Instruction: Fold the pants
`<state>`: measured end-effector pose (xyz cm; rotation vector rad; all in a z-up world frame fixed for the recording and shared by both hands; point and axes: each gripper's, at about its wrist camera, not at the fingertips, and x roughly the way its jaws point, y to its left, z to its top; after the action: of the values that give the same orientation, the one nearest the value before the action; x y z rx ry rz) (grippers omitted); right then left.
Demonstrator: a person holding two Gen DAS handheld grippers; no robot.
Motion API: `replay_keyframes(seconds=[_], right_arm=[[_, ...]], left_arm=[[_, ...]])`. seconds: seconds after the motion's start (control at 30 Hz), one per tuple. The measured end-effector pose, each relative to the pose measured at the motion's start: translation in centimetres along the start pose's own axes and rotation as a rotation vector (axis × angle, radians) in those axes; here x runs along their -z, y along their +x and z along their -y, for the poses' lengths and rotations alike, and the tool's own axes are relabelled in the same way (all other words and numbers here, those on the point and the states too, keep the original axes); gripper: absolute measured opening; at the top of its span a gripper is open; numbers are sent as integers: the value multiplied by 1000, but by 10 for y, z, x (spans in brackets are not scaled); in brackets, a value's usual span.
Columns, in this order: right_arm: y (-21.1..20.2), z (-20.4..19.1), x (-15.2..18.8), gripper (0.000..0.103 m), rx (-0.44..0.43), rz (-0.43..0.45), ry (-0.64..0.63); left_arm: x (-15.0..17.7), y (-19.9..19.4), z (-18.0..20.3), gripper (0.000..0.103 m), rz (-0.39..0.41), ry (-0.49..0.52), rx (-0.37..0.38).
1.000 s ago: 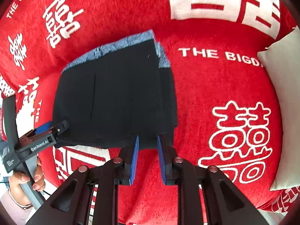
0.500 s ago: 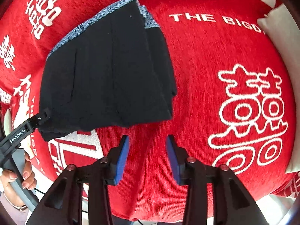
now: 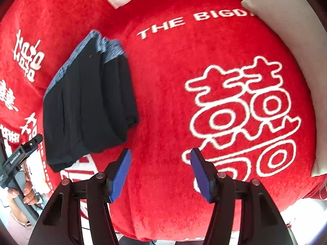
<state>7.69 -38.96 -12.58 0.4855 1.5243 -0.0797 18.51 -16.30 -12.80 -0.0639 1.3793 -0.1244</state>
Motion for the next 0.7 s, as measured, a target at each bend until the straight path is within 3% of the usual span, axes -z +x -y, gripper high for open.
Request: replay_keyframes(seconds=[0.17,0.33,0.7], right_arm=[[-10,7,-19,76,-41,31,24],[-11,0,-39,78,-124,51,26],[5,-34,-42,78,-141,9,-32]], left_arm=[[-11,5,2,93,0,3,17],[-14,11,-1,93,-8,16,20],[-11,20,-17,93,-15,-40,12]])
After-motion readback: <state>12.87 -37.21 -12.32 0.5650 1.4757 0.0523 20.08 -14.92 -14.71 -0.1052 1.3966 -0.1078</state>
